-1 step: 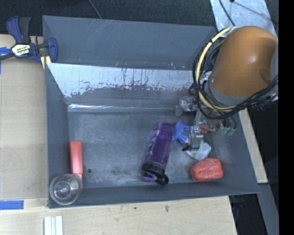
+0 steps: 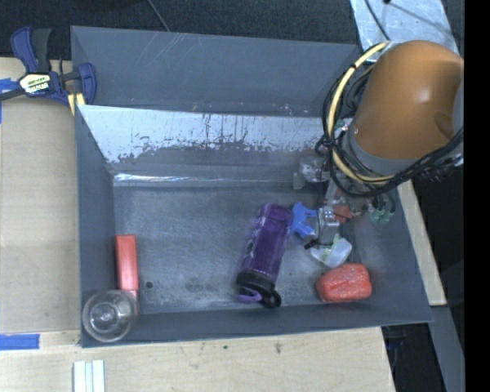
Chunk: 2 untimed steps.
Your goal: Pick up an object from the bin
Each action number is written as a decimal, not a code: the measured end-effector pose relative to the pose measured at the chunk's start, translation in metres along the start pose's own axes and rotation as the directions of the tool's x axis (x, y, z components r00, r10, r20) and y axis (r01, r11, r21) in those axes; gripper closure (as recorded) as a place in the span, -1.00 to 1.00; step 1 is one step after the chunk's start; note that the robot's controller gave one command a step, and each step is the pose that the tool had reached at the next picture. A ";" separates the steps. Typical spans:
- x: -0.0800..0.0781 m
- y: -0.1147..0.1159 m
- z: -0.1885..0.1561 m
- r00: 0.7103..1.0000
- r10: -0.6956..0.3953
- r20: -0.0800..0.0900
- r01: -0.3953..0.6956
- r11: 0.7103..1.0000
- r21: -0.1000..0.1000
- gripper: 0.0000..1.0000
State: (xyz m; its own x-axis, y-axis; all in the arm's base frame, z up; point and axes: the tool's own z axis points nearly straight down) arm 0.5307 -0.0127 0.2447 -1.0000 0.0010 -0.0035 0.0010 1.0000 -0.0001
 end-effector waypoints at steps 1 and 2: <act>-0.011 0.003 0.040 1.000 0.016 0.009 -0.016 1.000 0.000 -1.00; -0.005 0.003 0.082 1.000 -0.029 -0.001 0.029 1.000 0.000 -1.00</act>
Offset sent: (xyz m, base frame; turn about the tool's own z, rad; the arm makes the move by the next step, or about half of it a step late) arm 0.0037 0.0035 -0.0859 -0.0321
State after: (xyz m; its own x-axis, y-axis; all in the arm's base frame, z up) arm 0.5361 -0.0093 0.1625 -0.9996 -0.0282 -0.0026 -0.0282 0.9996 -0.0002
